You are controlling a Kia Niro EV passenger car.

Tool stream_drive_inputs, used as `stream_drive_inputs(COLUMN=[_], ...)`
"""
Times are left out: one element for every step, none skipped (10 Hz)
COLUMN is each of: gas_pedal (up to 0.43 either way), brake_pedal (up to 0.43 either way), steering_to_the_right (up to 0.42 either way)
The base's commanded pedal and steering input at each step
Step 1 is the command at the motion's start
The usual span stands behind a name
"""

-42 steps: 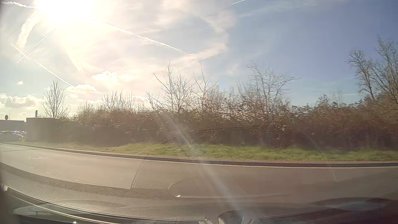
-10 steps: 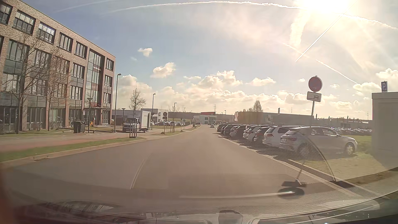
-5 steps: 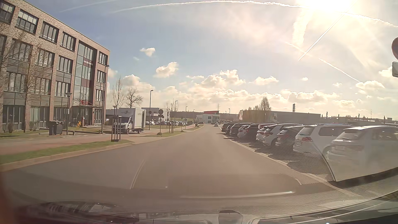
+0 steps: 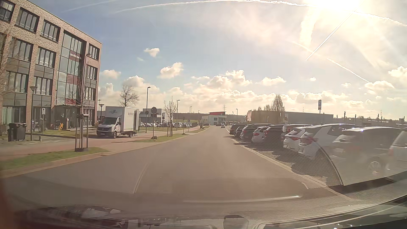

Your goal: Follow the waypoints while adhering to traffic rules and regulations

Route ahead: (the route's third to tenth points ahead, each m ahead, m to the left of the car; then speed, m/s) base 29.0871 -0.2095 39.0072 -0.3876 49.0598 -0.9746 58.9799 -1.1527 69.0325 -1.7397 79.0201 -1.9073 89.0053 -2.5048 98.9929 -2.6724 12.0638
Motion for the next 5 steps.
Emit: stream_drive_inputs(gas_pedal=[0.248,0.240,0.228,0.220,0.209], brake_pedal=[0.000,0.000,0.000,0.000,0.000], steering_to_the_right=[-0.007,-0.007,-0.007,-0.007,-0.007])
